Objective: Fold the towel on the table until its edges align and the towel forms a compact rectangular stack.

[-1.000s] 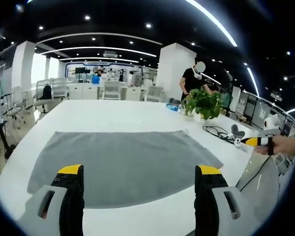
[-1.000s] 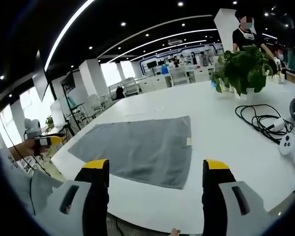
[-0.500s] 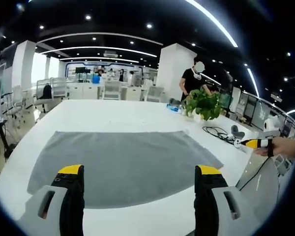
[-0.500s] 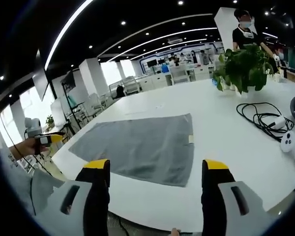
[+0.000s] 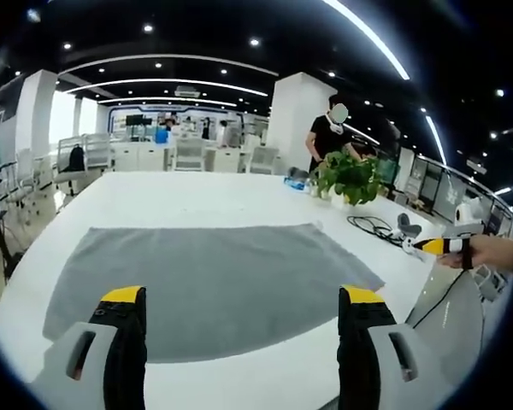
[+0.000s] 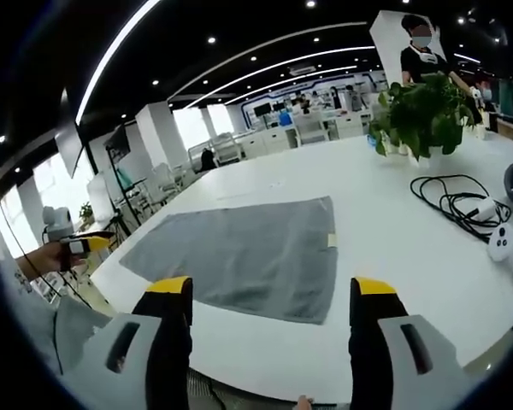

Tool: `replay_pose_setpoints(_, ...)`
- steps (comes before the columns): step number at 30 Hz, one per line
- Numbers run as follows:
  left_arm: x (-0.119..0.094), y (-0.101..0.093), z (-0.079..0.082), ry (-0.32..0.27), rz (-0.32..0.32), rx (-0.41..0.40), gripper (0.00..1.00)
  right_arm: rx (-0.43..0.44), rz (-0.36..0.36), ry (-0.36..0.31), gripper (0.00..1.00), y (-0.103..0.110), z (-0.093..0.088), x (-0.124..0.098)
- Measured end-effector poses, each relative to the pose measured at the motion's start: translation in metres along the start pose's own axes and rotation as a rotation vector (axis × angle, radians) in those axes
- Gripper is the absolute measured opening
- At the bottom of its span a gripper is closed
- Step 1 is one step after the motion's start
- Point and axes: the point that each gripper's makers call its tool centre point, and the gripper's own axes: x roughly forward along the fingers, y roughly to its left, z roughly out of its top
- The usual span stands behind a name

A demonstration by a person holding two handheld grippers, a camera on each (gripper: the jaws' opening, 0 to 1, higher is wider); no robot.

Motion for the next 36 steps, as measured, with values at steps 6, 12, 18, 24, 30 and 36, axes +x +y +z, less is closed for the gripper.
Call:
replay_pose_setpoints(6, 0.013, -0.028, 0.003, 0.007, -0.059, 0.022, 0.95, 0.002, 0.006, 0.002, 0.75, -0.003, 0.003, 0.003)
replay_pose_setpoints(12, 0.028, -0.059, 0.005, 0.015, -0.13, 0.043, 0.95, 0.001, 0.009, -0.008, 0.75, -0.009, 0.012, 0.005)
replay_pose_setpoints(18, 0.038, -0.082, 0.012, 0.021, -0.191, 0.083, 0.94, -0.014, 0.014, -0.007, 0.74, -0.015, 0.018, 0.008)
replay_pose_setpoints(24, 0.047, -0.103, 0.017, 0.025, -0.24, 0.116, 0.94, -0.035, 0.012, -0.014, 0.73, -0.019, 0.027, 0.009)
replay_pose_setpoints(30, 0.055, -0.127, 0.02, 0.028, -0.29, 0.146, 0.94, -0.029, 0.012, -0.02, 0.73, -0.027, 0.035, 0.01)
replay_pose_setpoints(36, 0.065, -0.15, 0.021, 0.035, -0.349, 0.176, 0.94, -0.051, 0.012, -0.02, 0.73, -0.031, 0.048, 0.01)
